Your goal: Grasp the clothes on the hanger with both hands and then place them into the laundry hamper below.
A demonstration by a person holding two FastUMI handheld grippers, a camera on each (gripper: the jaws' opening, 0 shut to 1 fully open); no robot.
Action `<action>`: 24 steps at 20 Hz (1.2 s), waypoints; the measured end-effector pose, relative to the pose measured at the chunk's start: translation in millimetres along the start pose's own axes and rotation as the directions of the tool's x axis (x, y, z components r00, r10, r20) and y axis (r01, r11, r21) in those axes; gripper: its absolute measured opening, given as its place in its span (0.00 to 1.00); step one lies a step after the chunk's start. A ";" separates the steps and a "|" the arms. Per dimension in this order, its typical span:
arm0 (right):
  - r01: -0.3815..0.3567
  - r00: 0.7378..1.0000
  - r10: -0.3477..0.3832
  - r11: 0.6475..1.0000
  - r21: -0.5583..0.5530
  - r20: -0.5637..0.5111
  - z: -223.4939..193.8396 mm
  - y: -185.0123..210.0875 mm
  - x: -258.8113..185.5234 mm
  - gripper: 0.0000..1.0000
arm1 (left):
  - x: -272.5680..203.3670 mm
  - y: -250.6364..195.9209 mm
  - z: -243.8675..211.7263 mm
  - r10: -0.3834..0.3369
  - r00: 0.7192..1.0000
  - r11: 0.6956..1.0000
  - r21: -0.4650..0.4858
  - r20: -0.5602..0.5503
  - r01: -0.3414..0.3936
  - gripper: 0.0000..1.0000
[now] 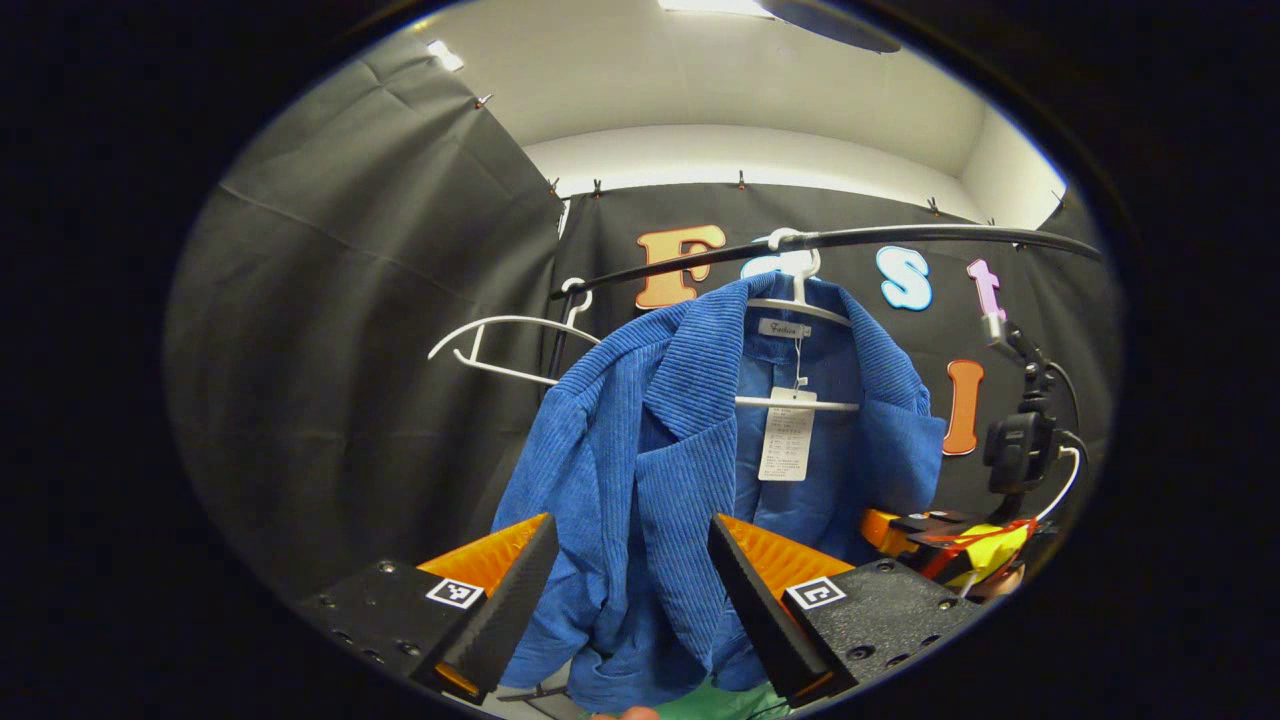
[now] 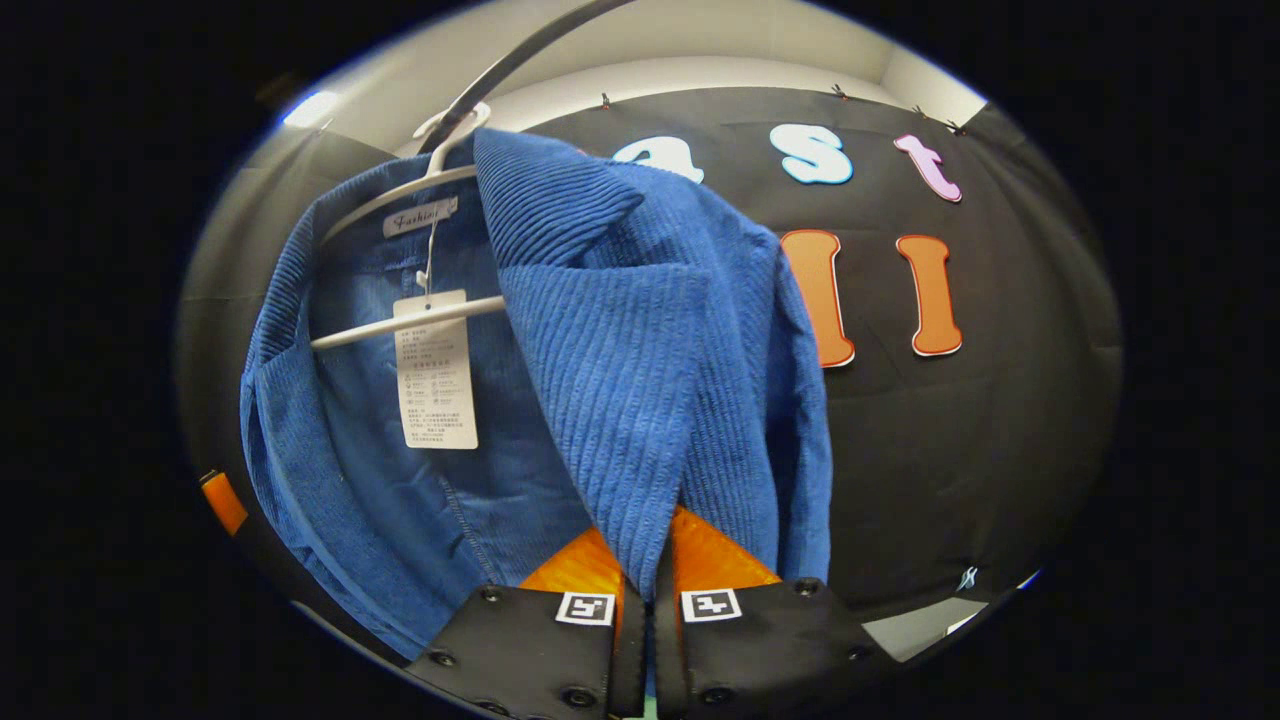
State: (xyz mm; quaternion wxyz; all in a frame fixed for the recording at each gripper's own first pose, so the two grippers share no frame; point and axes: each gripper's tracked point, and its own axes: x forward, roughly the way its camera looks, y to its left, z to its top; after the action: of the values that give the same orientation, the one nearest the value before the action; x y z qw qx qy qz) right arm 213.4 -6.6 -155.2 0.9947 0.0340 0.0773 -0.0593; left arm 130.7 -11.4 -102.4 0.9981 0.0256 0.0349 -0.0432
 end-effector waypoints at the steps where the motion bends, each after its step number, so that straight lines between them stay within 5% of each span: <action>1: -0.039 0.999 0.040 0.999 -0.010 0.019 7.6 0.0 -9.8 0.14 | 2.8 -2.2 -4.2 0.007 1.000 1.000 -0.007 -0.007 -0.007 0.92; 3: -0.094 0.994 0.095 0.995 -0.028 0.061 22.5 -1.0 -23.2 0.08 | 8.6 -8.5 -10.7 0.016 1.000 1.000 -0.020 -0.016 -0.016 0.92; 5: -0.082 0.990 0.086 0.996 -0.042 0.114 41.6 -14.8 -35.4 0.14 | 16.0 -14.7 -16.5 0.016 1.000 0.999 -0.032 -0.022 -0.016 0.95; 7: -0.073 0.981 0.077 0.997 -0.030 0.176 66.1 -28.3 -50.5 0.08 | 25.3 -22.7 -21.0 0.009 1.000 0.999 -0.040 -0.024 -0.010 0.99; 9: -0.076 0.969 0.077 0.997 -0.012 0.234 88.3 -38.8 -64.9 0.08 | 37.6 -30.9 -25.9 0.000 1.000 0.999 -0.051 -0.029 -0.001 0.92; 14: -0.082 0.928 0.103 0.994 -0.073 0.357 129.6 -43.6 -94.1 0.08 | 71.0 -37.9 -36.5 0.022 1.000 0.995 -0.096 -0.018 -0.024 0.95; 19: -0.087 0.913 0.126 0.989 -0.116 0.389 138.6 -37.6 -102.6 0.08 | 92.9 -29.0 -31.2 0.074 0.996 0.997 -0.020 0.054 -0.073 0.94; 24: -0.075 0.920 0.111 0.991 -0.108 0.376 133.2 -38.4 -97.0 0.08 | 88.6 -22.3 -29.6 0.036 0.998 0.999 0.033 0.049 -0.037 0.36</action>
State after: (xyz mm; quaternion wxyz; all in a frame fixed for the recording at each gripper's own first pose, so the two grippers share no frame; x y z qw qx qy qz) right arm 133.4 -43.9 -10.8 0.9929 -0.0201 -0.1164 -0.0139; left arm 214.7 -39.5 -139.3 0.9987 0.0422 0.0096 -0.0261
